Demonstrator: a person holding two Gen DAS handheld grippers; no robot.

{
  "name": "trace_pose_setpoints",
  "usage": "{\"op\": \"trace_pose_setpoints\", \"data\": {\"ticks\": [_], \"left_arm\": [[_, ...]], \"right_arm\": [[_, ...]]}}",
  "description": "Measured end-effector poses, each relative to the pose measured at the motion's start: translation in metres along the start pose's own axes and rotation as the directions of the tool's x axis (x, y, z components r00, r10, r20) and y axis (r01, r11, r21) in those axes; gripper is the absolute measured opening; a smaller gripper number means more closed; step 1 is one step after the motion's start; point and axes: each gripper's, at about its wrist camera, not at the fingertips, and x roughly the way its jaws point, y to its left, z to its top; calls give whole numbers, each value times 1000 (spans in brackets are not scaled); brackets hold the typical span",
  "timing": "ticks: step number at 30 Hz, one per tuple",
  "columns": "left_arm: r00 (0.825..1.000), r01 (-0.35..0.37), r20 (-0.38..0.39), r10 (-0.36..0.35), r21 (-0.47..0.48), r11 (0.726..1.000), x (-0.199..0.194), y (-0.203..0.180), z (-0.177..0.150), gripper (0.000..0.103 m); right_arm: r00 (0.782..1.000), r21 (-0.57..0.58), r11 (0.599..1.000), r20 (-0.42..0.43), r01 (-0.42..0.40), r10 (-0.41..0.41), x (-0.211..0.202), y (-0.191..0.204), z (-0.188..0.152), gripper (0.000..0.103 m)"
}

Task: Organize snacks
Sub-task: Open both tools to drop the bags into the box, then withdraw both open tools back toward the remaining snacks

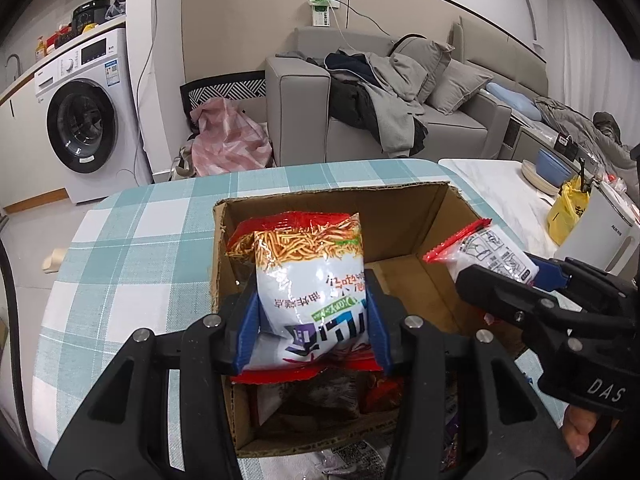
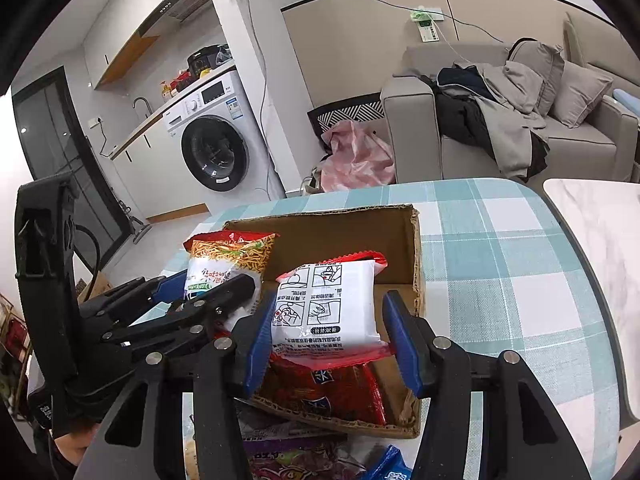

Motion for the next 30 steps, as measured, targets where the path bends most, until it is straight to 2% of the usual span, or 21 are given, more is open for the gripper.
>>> {"op": "trace_pose_setpoints", "data": {"ticks": [8,10,12,14,15,16,20,30], "left_arm": [[999,21,-26,-21,-3,1000,7,-1,-2,44],[999,37,-29,-37,-2,999,2,-1,-3,50],[999,32,-14,-32,1,999,-8,-3,-4,69],[1000,19,4,-19,3,1000,-20,-2,-6,80],[1000,23,10,-23,0,1000,-27,-1,-7,84],[999,28,19,-28,-8,1000,-33,0,-8,85],[999,9,31,-8,-29,1000,-54,6,-16,102],[997,-40,59,42,-41,998,-103,13,-40,102]], "right_arm": [[999,-18,999,22,35,-34,1,5,1,56],[998,-37,998,33,52,-50,-4,6,-2,61],[997,-46,997,49,62,-60,-10,6,-3,66],[996,-52,997,64,59,-56,-21,5,-5,80],[996,-56,996,67,63,-59,-27,4,-6,91],[996,-57,997,69,54,-50,-34,2,-8,96],[998,-45,998,61,36,-33,-53,0,-10,103],[998,-95,995,59,32,-26,-86,4,-28,103]]}}
